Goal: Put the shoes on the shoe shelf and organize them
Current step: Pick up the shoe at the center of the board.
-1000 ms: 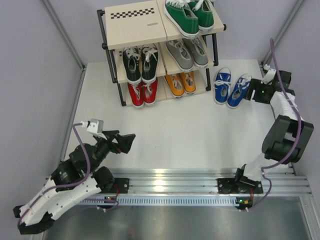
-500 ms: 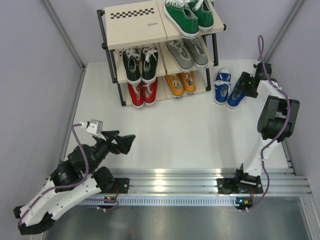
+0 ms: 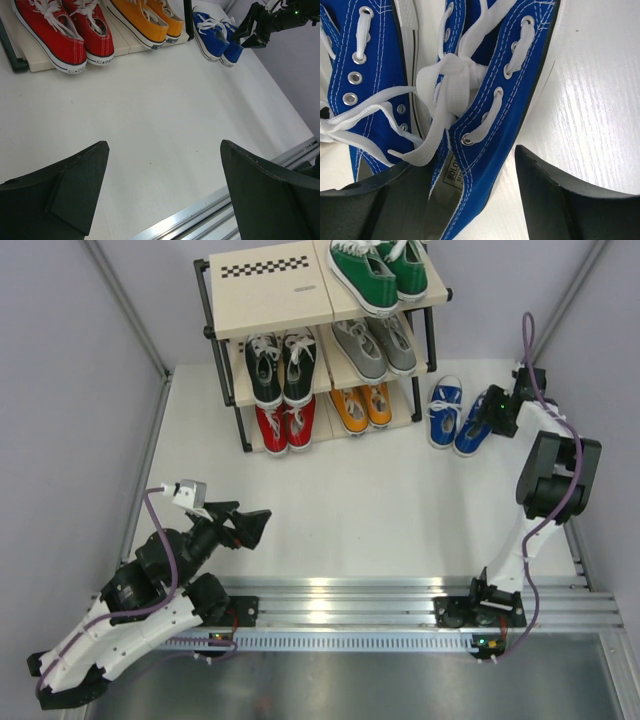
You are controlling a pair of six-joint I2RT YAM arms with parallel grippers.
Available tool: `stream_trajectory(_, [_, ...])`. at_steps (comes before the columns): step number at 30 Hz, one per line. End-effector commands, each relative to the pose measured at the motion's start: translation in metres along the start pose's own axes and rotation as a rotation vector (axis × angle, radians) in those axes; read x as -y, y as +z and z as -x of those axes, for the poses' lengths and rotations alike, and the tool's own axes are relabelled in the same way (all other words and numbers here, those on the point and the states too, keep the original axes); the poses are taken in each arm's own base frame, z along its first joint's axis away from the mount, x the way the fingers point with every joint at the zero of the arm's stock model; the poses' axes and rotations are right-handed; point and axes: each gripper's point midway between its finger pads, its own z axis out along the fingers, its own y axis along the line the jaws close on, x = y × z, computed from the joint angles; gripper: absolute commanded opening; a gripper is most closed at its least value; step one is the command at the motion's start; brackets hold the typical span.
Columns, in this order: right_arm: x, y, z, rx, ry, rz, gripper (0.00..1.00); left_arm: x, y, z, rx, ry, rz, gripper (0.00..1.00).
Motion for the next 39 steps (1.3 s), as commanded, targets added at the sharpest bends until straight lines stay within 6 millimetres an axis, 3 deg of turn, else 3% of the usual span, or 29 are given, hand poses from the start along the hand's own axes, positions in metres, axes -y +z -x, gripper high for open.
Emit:
stream_trajectory(1, [0.0,-0.036,0.044,0.136,0.015,0.032,0.64,0.002,0.001,0.0,0.002,0.013,-0.015,0.98])
stream_trajectory(7, [0.006,-0.047,0.046,0.136,0.015,0.051,0.63,0.003,0.001,-0.001,-0.004,0.017,-0.019,0.99])
stream_trajectory(24, [-0.008,0.005,0.001,-0.024,0.017,0.074,0.57,0.005,0.002,-0.003,-0.015,0.02,-0.027,0.98])
stream_trajectory(28, [-0.006,0.019,-0.007,-0.056,0.016,0.064,0.47,0.007,0.003,-0.004,-0.025,0.022,-0.034,0.98])
stream_trajectory(29, [-0.006,0.019,-0.006,-0.05,0.001,0.066,0.35,0.008,0.003,-0.004,-0.027,0.019,-0.036,0.98])
stream_trajectory(33, [-0.008,0.004,0.003,0.014,-0.047,0.087,0.14,0.015,0.007,-0.008,-0.048,0.015,-0.063,0.98])
stream_trajectory(34, [-0.011,-0.011,0.013,0.057,-0.062,0.095,0.13,0.019,0.009,-0.011,-0.063,0.005,-0.079,0.98])
stream_trajectory(36, [-0.01,-0.023,0.013,0.085,-0.076,0.106,0.1,0.028,0.016,-0.016,-0.07,-0.025,-0.114,0.98])
stream_trajectory(37, [-0.016,-0.042,0.023,0.127,-0.09,0.126,0.08,0.037,0.02,-0.024,-0.099,-0.05,-0.15,0.98])
stream_trajectory(39, [-0.017,-0.056,0.017,0.146,-0.098,0.162,0.0,0.05,0.03,-0.033,-0.104,-0.114,-0.2,0.98])
